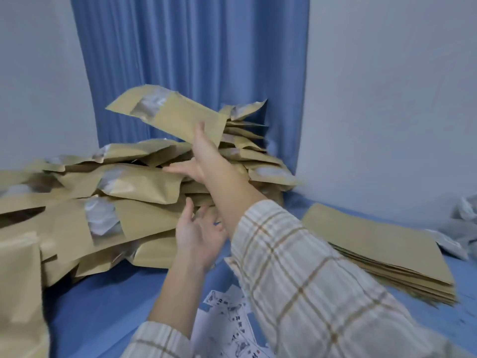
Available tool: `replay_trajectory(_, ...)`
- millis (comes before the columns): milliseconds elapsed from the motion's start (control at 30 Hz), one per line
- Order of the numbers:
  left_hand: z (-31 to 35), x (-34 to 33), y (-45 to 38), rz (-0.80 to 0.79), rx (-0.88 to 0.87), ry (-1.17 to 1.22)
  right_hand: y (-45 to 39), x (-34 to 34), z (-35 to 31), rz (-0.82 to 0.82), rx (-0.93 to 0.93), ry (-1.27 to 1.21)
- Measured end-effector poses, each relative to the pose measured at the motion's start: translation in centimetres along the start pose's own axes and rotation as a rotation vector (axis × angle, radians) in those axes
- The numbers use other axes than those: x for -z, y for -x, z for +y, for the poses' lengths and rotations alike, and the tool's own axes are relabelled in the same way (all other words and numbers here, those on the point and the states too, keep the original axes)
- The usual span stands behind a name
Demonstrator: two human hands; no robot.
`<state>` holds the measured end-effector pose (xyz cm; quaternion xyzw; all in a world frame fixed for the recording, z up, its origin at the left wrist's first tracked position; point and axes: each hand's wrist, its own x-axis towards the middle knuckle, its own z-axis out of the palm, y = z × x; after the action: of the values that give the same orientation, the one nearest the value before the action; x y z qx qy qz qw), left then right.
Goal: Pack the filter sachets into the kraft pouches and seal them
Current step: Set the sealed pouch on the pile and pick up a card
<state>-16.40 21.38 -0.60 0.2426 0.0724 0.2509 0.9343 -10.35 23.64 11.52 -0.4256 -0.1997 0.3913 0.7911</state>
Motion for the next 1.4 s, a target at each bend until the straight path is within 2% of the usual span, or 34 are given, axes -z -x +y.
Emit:
replay_trajectory(200, -0.8, -0.1, -0.3, -0.045, 0.066, 0.007, 0.6, 5.6, 2.9, 0.066, -0.049, 0.052)
replay_trajectory(367, -5.1, 0.1, -0.5, -0.043, 0.139, -0.028, 3.0, 11.4, 3.0, 0.181, -0.013, 0.099)
replay_trajectory(433, -7.2, -0.1, -0.6, -0.048, 0.181, -0.043, 4.2, 13.8, 2.9, 0.249, 0.010, 0.199)
replay_trajectory(533, -11.1, -0.8, -0.6, -0.056, 0.274, -0.121, 6.4, 18.8, 2.5, 0.412, 0.093, 0.517)
replay_trajectory(633, -15.3, -1.8, -0.6, 0.009, 0.399, -0.210, 9.1, 25.3, 1.6, 0.569, 0.154, 0.898)
replay_trajectory(733, -19.3, -2.6, -0.9, 0.035, 0.416, -0.221, 12.0, 31.6, 0.1, 0.719, 0.161, 1.310)
replay_trajectory(800, -21.8, -3.0, -1.3, 0.069, 0.354, -0.188, 13.8, 35.1, -0.6, 0.723, 0.128, 1.624)
replay_trajectory(900, -24.8, -3.4, -1.8, 0.120, 0.303, -0.205, 15.3, 39.3, -1.4, 0.632, 0.003, 2.041)
replay_trajectory(1000, -26.6, -3.8, -2.2, 0.157, 0.318, -0.233, 16.4, 42.2, -1.5, 0.604, -0.153, 2.201)
replay_trajectory(1067, -27.4, -3.6, -2.4, 0.184, 0.338, -0.255, 17.6, 43.8, -1.0, 0.706, -0.199, 2.157)
replay_trajectory(1133, -28.0, -3.2, -2.6, 0.207, 0.357, -0.284, 19.2, 44.8, -0.1, 0.757, -0.088, 2.192)
replay_trajectory(1200, -28.6, -3.1, -2.3, 0.217, 0.400, -0.336, 20.7, 45.0, 0.6, 0.784, 0.300, 2.280)
replay_trajectory(1267, -29.2, -3.4, -1.8, 0.195, 0.456, -0.379, 21.6, 45.1, 1.2, 0.820, 0.691, 2.199)
replay_trajectory(1300, -29.4, -3.7, -1.4, 0.165, 0.478, -0.400, 21.9, 44.9, 1.5, 0.821, 0.826, 2.131)
replay_trajectory(1400, -29.3, -5.0, -0.6, 0.016, 0.488, -0.419, 22.3, 43.7, 2.2, 0.803, 0.982, 1.997)
